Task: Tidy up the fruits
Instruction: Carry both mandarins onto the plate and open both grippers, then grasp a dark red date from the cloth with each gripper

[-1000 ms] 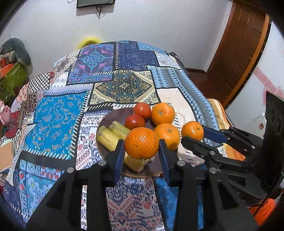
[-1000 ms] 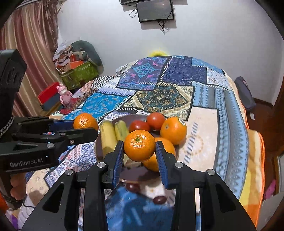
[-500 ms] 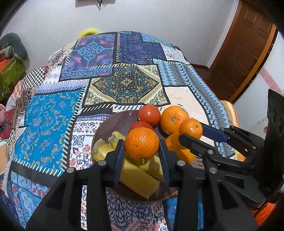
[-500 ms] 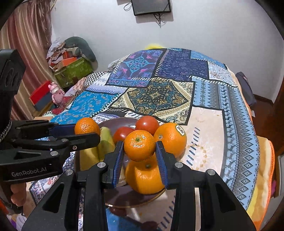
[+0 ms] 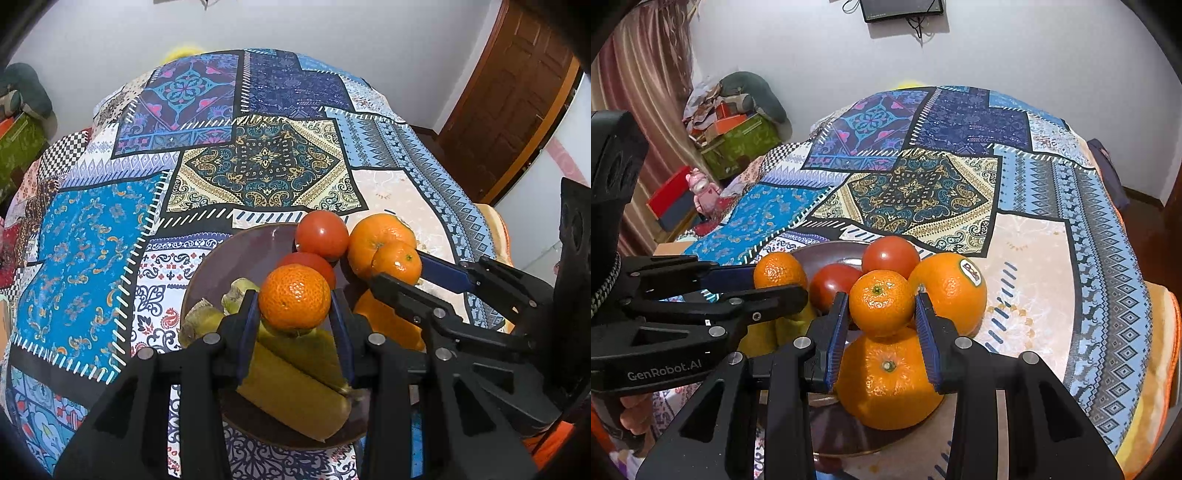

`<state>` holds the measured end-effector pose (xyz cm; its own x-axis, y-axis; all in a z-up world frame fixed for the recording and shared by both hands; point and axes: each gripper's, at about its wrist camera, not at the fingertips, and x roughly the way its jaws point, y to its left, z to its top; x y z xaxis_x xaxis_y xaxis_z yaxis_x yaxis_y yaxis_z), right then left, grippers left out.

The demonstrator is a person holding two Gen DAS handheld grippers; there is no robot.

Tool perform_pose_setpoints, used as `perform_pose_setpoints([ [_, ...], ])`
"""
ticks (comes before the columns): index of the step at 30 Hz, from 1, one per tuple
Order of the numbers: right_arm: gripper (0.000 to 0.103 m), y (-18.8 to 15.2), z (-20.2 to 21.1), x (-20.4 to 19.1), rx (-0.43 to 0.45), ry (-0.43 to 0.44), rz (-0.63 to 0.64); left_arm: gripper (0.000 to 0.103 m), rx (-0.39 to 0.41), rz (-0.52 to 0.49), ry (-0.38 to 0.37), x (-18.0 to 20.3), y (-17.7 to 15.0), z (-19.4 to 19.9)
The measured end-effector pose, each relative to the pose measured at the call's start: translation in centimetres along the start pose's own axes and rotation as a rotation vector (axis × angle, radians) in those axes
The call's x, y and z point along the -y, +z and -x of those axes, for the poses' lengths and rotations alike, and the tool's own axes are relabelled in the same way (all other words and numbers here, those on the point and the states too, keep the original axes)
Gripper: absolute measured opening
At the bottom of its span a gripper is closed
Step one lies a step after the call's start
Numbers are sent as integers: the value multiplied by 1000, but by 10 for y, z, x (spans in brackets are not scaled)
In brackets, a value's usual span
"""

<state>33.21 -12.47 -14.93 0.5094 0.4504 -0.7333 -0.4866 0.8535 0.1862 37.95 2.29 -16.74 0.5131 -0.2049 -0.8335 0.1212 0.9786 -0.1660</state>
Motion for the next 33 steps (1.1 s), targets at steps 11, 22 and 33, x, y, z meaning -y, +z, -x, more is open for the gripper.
perform_pose_setpoints([
  [11,34,-4,2,0,-4,12,-11,40,5,-10,-6,2,-4,5],
  [22,35,-10,35,2,28,-2,-14,41,36,-9,-13,8,-16,43],
  [33,37,-39,76,6,35,-35,-16,48,44,-52,-36,36,-54,79],
])
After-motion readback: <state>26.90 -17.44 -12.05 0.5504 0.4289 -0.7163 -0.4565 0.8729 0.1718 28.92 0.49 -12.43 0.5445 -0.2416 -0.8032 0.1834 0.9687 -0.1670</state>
